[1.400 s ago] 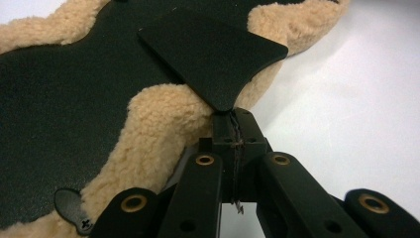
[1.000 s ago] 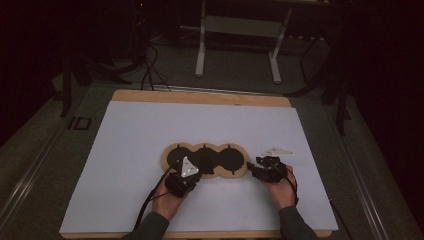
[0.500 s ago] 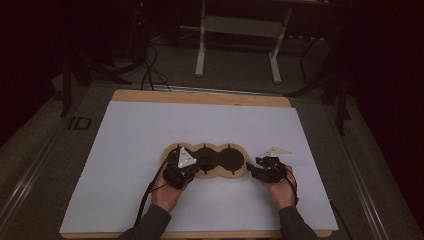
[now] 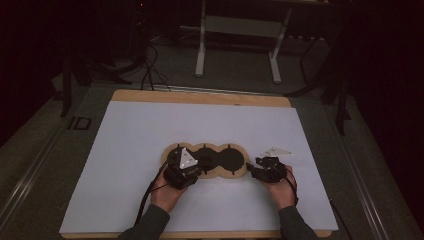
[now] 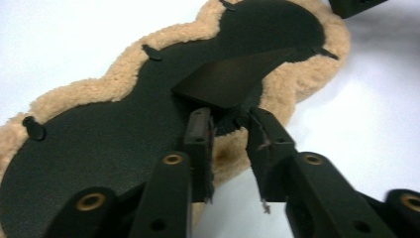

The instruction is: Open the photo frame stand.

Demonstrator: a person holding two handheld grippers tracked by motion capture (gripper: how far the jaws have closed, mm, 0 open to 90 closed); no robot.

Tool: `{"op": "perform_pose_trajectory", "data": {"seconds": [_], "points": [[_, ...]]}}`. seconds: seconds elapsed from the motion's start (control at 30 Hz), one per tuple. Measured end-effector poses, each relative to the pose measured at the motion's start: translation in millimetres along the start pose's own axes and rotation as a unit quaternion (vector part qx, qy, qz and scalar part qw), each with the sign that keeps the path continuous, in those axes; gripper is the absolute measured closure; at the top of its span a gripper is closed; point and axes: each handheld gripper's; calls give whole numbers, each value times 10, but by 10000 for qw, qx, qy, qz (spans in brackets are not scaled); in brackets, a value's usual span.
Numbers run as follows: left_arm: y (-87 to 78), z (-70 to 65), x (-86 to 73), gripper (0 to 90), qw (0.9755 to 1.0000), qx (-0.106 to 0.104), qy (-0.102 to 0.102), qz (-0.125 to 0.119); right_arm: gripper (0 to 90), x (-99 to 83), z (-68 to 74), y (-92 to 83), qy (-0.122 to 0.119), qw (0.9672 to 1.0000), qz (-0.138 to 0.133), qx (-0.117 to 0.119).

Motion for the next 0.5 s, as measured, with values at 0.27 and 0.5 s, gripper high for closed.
{"op": "perform_pose_trajectory", "data": {"seconds": [0.27, 0.5], "points": [[-44, -15, -5, 512, 9996, 199, 194, -25, 478, -2, -11, 5, 39, 10000, 27, 56], [-76, -7, 50, 412, 9987, 195, 453, -153, 444, -9, -26, 19, 126, 9998, 50, 146]]}}
Point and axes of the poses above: each handheld gripper's, and its own axes: y roughly forward along the jaws, x roughly out of its top, z roughly to its left, and after that the axes turned 1 degree about -z, right-handed
